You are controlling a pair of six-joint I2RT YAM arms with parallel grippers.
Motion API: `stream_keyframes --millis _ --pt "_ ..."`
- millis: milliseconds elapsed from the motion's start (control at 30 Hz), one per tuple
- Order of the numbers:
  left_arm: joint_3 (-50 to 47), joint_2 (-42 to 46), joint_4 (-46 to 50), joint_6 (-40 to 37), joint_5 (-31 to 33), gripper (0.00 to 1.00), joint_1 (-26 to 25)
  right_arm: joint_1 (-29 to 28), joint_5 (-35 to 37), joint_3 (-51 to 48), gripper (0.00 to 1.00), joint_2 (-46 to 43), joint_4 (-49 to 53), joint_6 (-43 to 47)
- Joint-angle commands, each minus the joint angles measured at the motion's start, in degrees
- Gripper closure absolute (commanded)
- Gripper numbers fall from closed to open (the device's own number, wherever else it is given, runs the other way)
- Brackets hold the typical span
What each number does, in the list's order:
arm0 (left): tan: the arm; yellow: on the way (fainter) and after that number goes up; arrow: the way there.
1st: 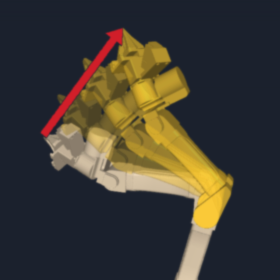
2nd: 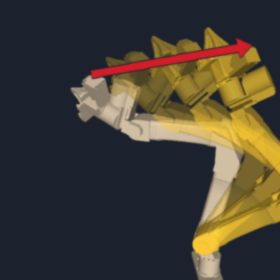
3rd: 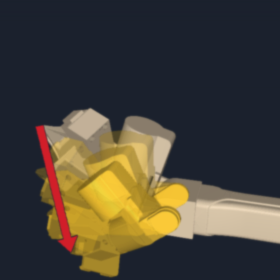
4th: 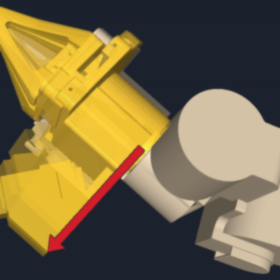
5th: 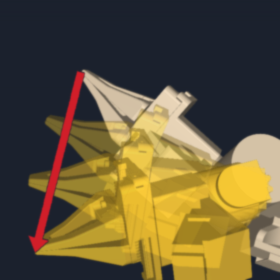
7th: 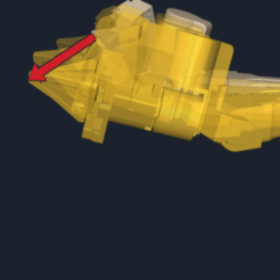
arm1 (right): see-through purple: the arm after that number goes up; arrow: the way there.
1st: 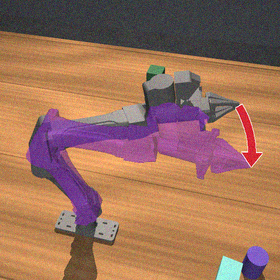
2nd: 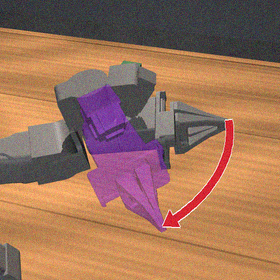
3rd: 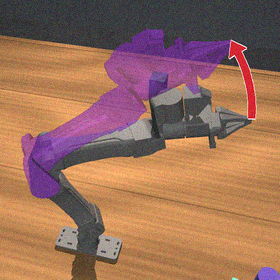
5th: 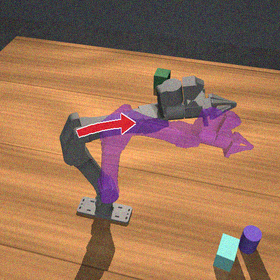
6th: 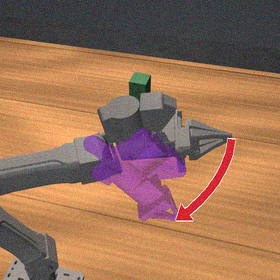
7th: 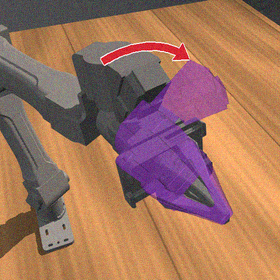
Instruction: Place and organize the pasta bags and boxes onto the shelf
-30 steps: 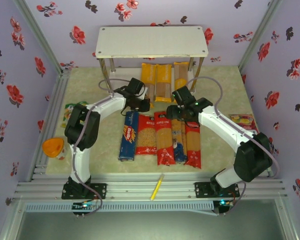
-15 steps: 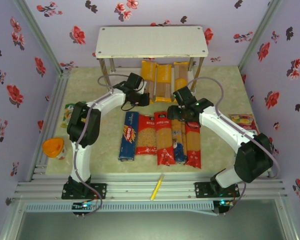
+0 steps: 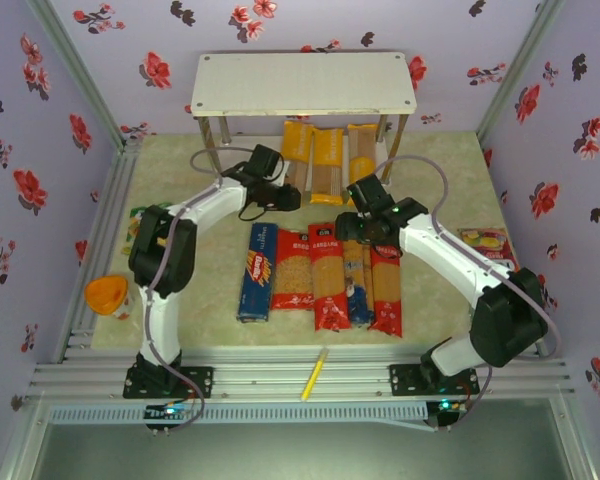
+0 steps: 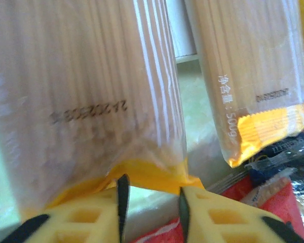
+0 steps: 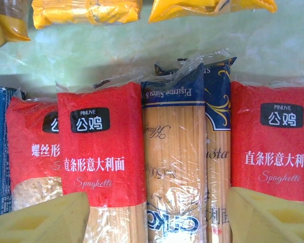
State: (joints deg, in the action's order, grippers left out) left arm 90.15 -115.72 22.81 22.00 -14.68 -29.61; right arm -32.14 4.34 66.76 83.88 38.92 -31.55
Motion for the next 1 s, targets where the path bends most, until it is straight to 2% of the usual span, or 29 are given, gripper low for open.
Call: stream_keyframes --millis 0,200,333,400,500,700,833,967 --pt "-4.16 10.24 -4.40 -1.26 0.70 0.61 0.75 0.52 1.35 -0.72 0.26 -1.63 0.81 0.18" --pt "-14.99 26.59 -11.23 0.50 4.05 0.55 2.79 2.19 2.63 -0.67 0.25 -2.67 -1.33 -1.36" --pt "-21.89 34.78 -13.19 3.95 6.79 0.55 9.45 4.40 2.47 -0.39 0.25 -2.77 -2.71 -2.47" --pt "-24.35 37.05 -12.09 4.53 8.11 0.51 13.76 5.80 3.56 -0.81 0.24 -3.26 -4.59 -3.09" --pt "-26.02 37.10 -12.61 4.23 5.87 0.42 18.81 7.88 7.12 -2.51 0.21 -4.87 -9.41 -3.82" --pt "-27.48 32.79 -21.04 4.41 1.47 0.39 22.94 13.19 13.37 -9.25 0.13 -7.76 -25.80 -6.07" --pt "-27.72 29.51 -25.22 4.37 -0.06 0.38 24.25 17.51 12.14 -9.85 0.13 -4.55 -33.32 -6.28" --pt "-28.35 27.05 -28.44 3.84 -0.90 0.38 25.24 18.43 11.12 -7.11 0.13 0.25 -37.32 -3.01"
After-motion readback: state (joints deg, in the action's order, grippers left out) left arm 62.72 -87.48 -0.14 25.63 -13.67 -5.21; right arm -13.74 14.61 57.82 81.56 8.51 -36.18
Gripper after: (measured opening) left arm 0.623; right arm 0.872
